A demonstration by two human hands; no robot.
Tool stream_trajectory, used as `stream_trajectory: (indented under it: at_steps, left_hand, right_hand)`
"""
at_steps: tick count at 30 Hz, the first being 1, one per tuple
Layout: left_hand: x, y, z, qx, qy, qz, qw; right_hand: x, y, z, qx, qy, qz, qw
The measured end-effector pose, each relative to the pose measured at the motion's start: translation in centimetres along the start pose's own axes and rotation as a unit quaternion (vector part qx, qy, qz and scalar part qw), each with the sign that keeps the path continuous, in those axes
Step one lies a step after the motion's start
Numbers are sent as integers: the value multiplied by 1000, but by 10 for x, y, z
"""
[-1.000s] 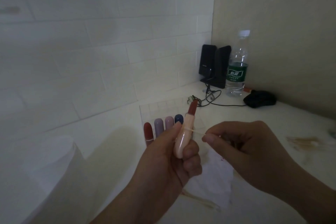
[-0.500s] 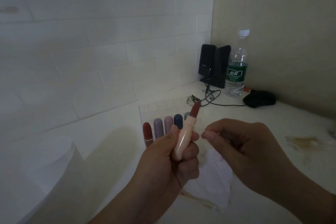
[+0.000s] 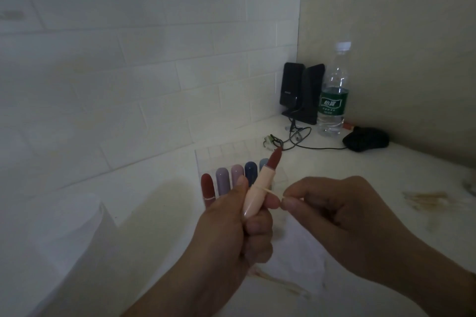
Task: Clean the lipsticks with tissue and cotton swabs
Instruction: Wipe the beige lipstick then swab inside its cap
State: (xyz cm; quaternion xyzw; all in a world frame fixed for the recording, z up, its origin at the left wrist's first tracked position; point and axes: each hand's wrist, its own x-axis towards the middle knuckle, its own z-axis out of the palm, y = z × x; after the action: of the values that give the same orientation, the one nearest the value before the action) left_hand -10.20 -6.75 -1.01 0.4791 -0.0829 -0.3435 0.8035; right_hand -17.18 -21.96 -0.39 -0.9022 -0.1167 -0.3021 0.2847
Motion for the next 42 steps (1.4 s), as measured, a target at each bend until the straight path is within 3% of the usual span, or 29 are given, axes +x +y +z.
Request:
stream_trajectory:
  at_steps: [6, 20, 34, 42]
  left_hand:
    - [1, 1, -1, 25, 0, 25, 999]
    - [-1, 1, -7, 29, -121, 46, 991]
    - [0, 3, -7, -78, -138, 5, 987]
    - [2, 1, -10, -50, -113, -13, 992]
  right_hand:
    - [0, 1, -2, -12, 10, 5, 1000]
    - [1, 3, -10, -13, 36, 2, 999]
    - [2, 4, -10, -55, 26, -6, 998]
    - [3, 4, -11, -54, 19, -10, 998]
